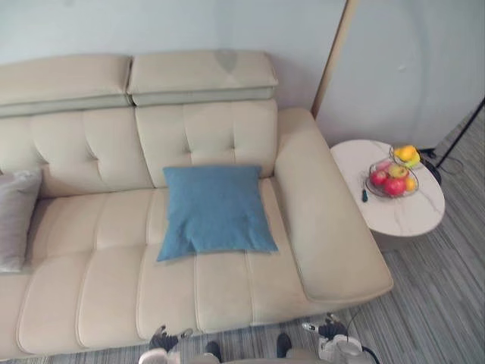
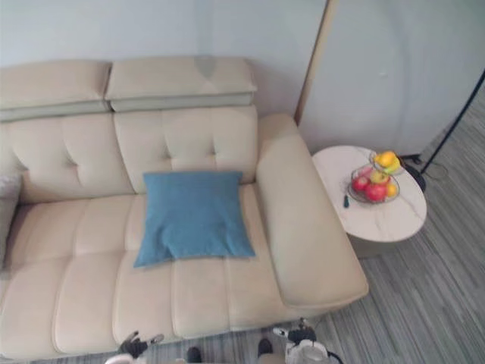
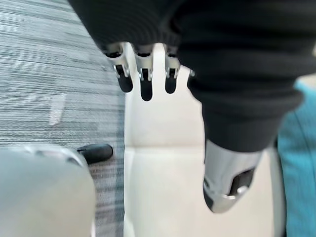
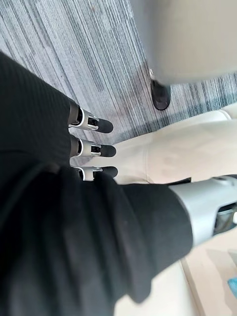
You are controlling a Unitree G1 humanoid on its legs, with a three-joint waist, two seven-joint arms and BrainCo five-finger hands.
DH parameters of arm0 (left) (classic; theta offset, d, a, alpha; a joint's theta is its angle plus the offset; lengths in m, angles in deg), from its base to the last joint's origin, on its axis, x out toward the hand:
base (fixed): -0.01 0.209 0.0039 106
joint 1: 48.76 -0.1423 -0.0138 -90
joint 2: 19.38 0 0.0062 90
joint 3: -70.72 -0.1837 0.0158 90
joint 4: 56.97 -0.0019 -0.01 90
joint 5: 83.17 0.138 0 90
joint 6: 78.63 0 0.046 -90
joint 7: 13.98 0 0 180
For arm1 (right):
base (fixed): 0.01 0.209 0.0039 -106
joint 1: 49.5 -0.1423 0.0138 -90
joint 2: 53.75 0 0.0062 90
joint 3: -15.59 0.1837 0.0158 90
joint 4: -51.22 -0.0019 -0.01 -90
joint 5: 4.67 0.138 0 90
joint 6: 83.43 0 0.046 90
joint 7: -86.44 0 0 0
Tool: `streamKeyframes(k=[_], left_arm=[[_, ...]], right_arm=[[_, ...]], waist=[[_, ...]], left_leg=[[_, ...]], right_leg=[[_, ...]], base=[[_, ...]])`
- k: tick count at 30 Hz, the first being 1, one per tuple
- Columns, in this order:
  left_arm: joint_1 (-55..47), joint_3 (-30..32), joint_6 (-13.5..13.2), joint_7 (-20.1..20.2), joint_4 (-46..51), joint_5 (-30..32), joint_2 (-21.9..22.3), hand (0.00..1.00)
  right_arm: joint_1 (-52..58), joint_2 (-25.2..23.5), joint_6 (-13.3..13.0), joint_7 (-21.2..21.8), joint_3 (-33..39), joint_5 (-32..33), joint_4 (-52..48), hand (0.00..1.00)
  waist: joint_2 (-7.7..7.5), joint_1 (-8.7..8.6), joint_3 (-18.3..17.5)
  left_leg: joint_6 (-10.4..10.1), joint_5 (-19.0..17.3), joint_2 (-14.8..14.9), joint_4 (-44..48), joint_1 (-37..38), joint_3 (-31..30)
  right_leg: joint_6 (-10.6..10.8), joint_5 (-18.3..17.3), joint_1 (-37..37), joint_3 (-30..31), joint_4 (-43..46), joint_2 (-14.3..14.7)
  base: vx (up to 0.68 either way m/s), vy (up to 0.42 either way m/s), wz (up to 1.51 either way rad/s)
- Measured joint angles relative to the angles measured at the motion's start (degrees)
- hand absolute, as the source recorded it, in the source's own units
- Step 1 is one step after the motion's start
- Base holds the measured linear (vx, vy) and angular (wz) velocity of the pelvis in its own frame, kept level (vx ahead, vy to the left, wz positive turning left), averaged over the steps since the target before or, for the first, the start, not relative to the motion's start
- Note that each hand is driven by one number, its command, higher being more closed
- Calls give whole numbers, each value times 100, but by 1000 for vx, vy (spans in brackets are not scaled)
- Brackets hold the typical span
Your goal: Pick up cushions and gather them together orderly.
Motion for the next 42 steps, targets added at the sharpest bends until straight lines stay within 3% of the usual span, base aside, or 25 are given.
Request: streamKeyframes(k=[1, 2, 4, 5, 6, 7, 8, 9, 10, 11, 14, 16, 18, 19, 21, 23, 24, 26, 28, 33, 37, 39, 40, 41, 42], left_arm=[[88, 10, 1, -11, 78, 2, 50, 0], [108, 7, -7, -16, 199, 1, 106, 0], [112, 11, -36, -16, 279, -1, 99, 0], [104, 62, -34, -15, 289, -1, 52, 0], [91, 106, -29, -16, 285, -2, 36, 0], [51, 251, -19, -18, 274, -2, 36, 0], [-55, 259, -1, -17, 254, -16, 127, 0], [-129, 259, 3, -24, 246, -43, 191, 0], [-251, 229, 6, -26, 234, -116, 314, 0], [-202, 123, 4, -32, 163, -132, 373, 0], [-144, -62, 1, -55, 99, -178, 333, 0], [-140, -146, -27, -59, 109, -196, 304, 0], [-62, -156, -25, -54, 129, -209, 299, 0], [-104, -111, -24, -54, 130, -209, 311, 0], [-123, 27, -23, -54, 141, -210, 366, 0], [-207, 181, -19, -54, 167, -213, 445, 0], [-201, 225, -16, -49, 186, -221, 391, 0], [-237, 286, 16, -66, 220, -217, 284, 0], [-231, 273, 16, -65, 217, -213, 306, 0], [-234, 277, 61, -66, 88, -200, 351, 0], [-198, 347, 96, -65, -31, -159, 509, 0], [-172, 411, 99, -63, -52, -151, 580, 0], [-121, 424, 99, -58, -101, -148, 600, 0], [-57, 443, 100, -48, -129, -136, 609, 0], [-47, 440, 99, -44, -127, -119, 608, 0]], right_arm=[[-46, -50, 6, 3, -36, 5, -91, 0], [51, -90, 3, 4, -46, 7, -133, 0], [111, -124, 1, 6, -50, 6, -131, 0], [141, -162, -7, 4, -50, 1, -129, 0], [149, -170, -7, 4, -50, -5, -121, 0], [67, -156, -10, 3, -65, -8, -124, 0], [-43, -105, -15, -7, -155, -77, -129, 0], [-62, -36, -16, -10, -206, -111, -124, 0], [-151, 85, -13, -21, -255, -143, -119, 0], [-352, 269, -18, -66, -272, -226, -90, 0], [-503, 377, -15, -131, -324, -229, 111, 0], [-445, 393, -9, -157, -306, -228, 140, 0], [-361, 394, 1, -188, -172, -226, 167, 0], [-250, 409, 5, -206, -108, -227, 144, 0], [-98, 373, 20, -208, -38, -227, 127, 0], [36, 254, 75, -206, 44, -227, 126, 0], [73, 150, 100, -204, 50, -228, 126, 0], [227, -82, 128, -172, 147, -233, 85, 0], [287, -82, 126, -172, 207, -232, 77, 0], [278, -51, 131, -182, 260, -226, 77, 0], [110, -44, 131, -195, 246, -214, 80, 0], [-18, -52, 120, -191, 189, -213, 102, 0], [-64, -42, 120, -192, 194, -210, 113, 0], [-124, -37, 115, -193, 195, -210, 111, 0], [-166, -35, 116, -193, 197, -210, 113, 0]], waist=[[-10, 1, 48], [9, -1, 50], [-88, 0, -11], [-224, 13, -102], [-292, 27, -143], [-293, 103, -156], [-169, 210, -148], [-86, 229, -199], [109, 236, -288], [288, 215, -162], [376, 184, -59], [339, 135, 1], [271, 129, 50], [264, 102, 50], [277, 79, 47], [335, 65, 32], [266, 63, 45], [-21, 47, -116], [1, 14, -173], [76, -57, -278], [316, -53, -379], [423, -53, -394], [468, -51, -396], [493, -48, -375], [533, -53, -349]], left_leg=[[-1, 1, 48, 68, -20, 77], [7, -4, 79, 170, -9, 67], [11, -7, 95, 331, -40, 52], [5, -3, 102, 569, -181, 55], [5, -3, 125, 729, -277, 93], [8, -1, 275, 1083, -434, 214], [25, 0, 448, 1382, -649, 350], [59, 41, 444, 1310, -651, 341], [2, 96, 493, 1068, -607, 379], [-184, 313, 521, 850, -617, 386], [-307, 725, 560, 510, -605, 248], [-389, 945, 497, 403, -606, -75], [-245, 307, 435, 1164, -775, -598], [-249, -234, 342, 1895, -783, -759], [-388, -807, 275, 2483, -651, -989], [-347, -1383, 224, 2191, -433, -1129], [-356, -1379, 164, 2127, -413, -1037], [-255, -1272, -104, 1653, -294, -866], [-229, -1258, -188, 1581, -287, -870], [-120, -1117, -215, 1380, -69, -633], [-117, -1112, 77, 1255, 126, -71], [-115, -1109, 266, 1132, 256, 332], [-114, -1107, 352, 1094, 320, 559], [-117, -1082, 474, 1071, 386, 914], [-118, -1082, 472, 1053, 410, 1025]], right_leg=[[-289, -416, -221, -336, 909, -102], [-294, -881, -242, -593, 1997, -351], [-178, -1090, 12, -700, 2663, -656], [-140, -1139, 283, -699, 2803, -939], [-82, -1164, 420, -686, 2625, -1002], [23, -1256, 532, -699, 2215, -832], [24, -1253, 780, -646, 1648, -591], [26, -1260, 853, -636, 1393, -543], [53, -1277, 886, -610, 1061, -456], [85, -1302, 930, -652, 746, -352], [-8, -1304, 917, -739, 523, -218], [-140, -1352, 907, -869, 554, -269], [-227, -1410, 697, -983, 733, -448], [-164, -1362, 613, -880, 802, -538], [-115, -1304, 529, -701, 804, -557], [17, -1206, 363, -483, 854, -446], [16, -1165, 338, -396, 823, -496], [33, -958, 319, -384, 662, -634], [-48, -887, 420, -370, 426, -618], [16, -735, 486, -113, 233, -519], [-259, -388, 236, 369, 69, -138], [-382, -73, 16, 119, 48, 60], [-570, 77, -109, -385, 54, 151], [-901, 48, -245, -1421, 100, 131], [-1078, -94, -281, -1849, 194, 56]], base=[[-81, -10, -17], [-82, -27, -4], [-6, -146, 14], [-7, -227, 8], [-27, -215, -14], [-170, -231, -56], [-214, -212, -61], [-209, -179, -63], [-166, -153, -30], [-203, -162, -23], [-277, -144, 3], [-226, -97, 18], [-214, 20, -10], [-182, 124, -18], [-165, 216, -33], [-167, 277, -44], [-117, 188, -39], [-71, 153, -37], [-7, 119, -9], [110, 36, -23], [144, -18, -100], [99, -28, -126], [112, -76, -148], [102, -103, -137], [71, -132, -140]])
